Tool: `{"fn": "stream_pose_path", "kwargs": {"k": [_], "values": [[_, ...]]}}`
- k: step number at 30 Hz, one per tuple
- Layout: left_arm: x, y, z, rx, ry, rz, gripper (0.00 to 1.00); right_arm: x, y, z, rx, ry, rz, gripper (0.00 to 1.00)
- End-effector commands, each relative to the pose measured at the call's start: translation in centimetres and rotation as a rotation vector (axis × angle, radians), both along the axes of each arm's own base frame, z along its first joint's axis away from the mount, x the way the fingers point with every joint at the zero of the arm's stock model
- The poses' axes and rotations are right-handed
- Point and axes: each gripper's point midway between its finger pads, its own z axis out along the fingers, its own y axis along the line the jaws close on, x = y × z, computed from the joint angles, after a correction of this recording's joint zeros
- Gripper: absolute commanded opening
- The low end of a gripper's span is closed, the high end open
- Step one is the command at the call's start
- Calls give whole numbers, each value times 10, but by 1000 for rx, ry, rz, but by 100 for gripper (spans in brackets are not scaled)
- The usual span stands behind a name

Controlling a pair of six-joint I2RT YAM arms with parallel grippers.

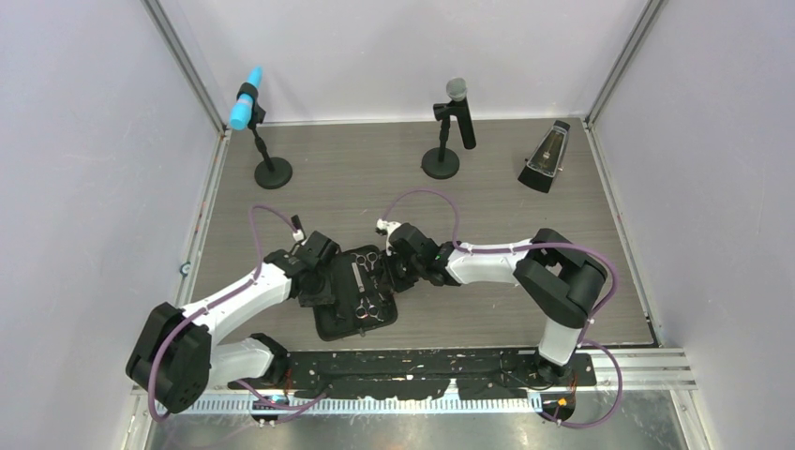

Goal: Sort the hair-cutting tools
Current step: Place the scissors in the hairdressing tool bag.

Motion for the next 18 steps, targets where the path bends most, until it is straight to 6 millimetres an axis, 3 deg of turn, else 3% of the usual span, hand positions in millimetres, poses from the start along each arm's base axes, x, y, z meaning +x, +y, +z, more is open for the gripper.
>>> {"fn": "stream_pose_path", "kwargs": {"k": [1, 9, 15, 18], "values": [[-4, -36, -8, -177, 38, -9, 30, -7, 25, 13, 100, 50, 14, 10], [-5, -36, -8, -182, 33, -4, 28, 1, 32, 16, 129, 44, -18, 8], [-6, -30, -8, -152, 36, -10, 28, 27, -2, 4, -23, -61, -120, 8], [-4, -23, -9, -113, 23, -7, 28, 37, -17, 8, -63, -114, -161, 7]]}}
